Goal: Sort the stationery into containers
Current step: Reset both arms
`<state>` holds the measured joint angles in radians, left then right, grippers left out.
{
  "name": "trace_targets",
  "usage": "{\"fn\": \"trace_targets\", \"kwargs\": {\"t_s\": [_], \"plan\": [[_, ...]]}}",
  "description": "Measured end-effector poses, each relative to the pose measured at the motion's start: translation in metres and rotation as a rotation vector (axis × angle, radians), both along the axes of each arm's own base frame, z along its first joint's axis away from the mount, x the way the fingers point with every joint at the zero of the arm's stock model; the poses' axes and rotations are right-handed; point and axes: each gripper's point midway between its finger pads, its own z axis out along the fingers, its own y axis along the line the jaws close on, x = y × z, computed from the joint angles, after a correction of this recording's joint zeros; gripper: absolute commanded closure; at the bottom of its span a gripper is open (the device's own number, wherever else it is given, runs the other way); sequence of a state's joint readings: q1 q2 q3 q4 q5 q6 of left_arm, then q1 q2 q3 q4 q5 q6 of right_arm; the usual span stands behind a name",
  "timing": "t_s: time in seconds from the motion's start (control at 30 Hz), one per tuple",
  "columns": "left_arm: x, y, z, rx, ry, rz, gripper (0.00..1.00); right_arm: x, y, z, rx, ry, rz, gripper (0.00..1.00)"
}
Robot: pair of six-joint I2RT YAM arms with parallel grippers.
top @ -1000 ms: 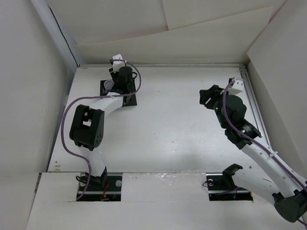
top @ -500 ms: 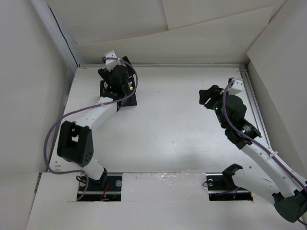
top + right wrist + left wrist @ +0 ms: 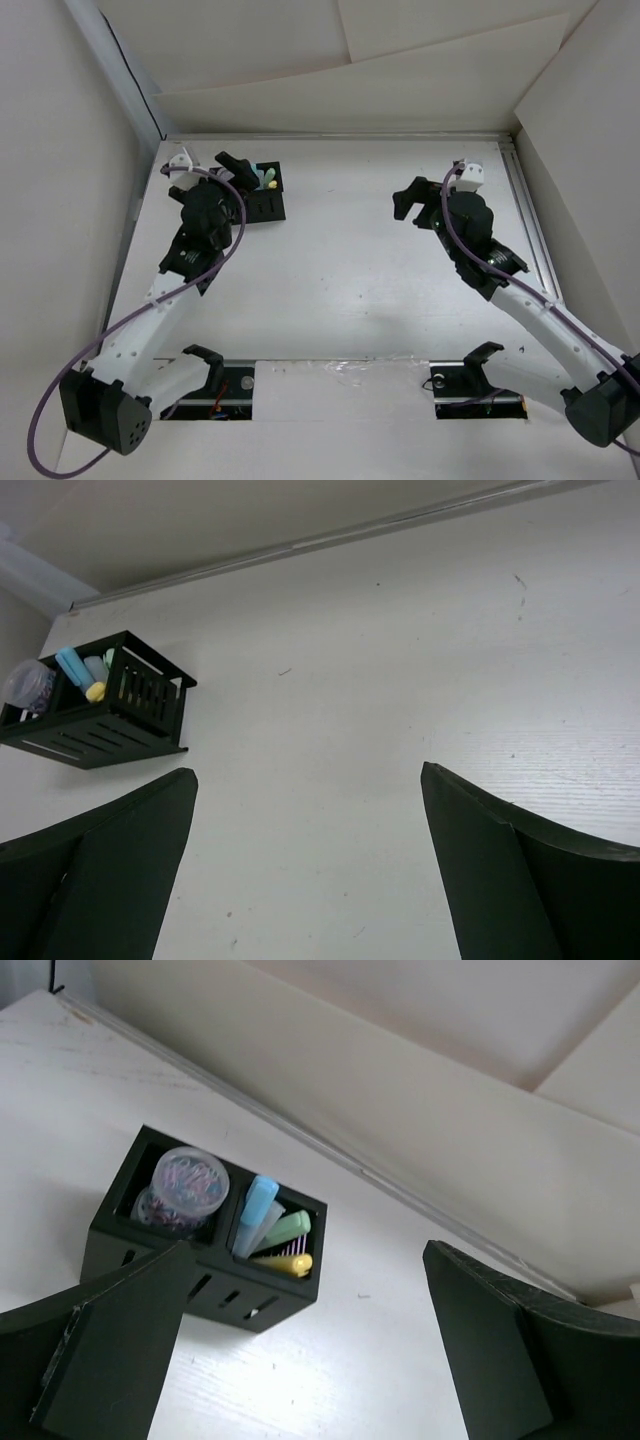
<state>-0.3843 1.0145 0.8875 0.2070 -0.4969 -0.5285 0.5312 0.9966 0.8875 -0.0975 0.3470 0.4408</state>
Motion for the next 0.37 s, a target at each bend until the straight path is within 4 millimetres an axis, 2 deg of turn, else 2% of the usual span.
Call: {"fn": "trace_targets", "kwargs": {"t_s": [0.17,0.37], "plan": [[-0.022,0.009,-0.007,-0.026,0.054,-0.006,0.01,0.000,0.003,-0.002,0.000,0.006,0.014,0.00],[-0.030,0.016,-0.031,-0.039,0.144,0.017,0.01,0.000,0.003,-0.001,0.000,0.005,0.014,0.00]]}}
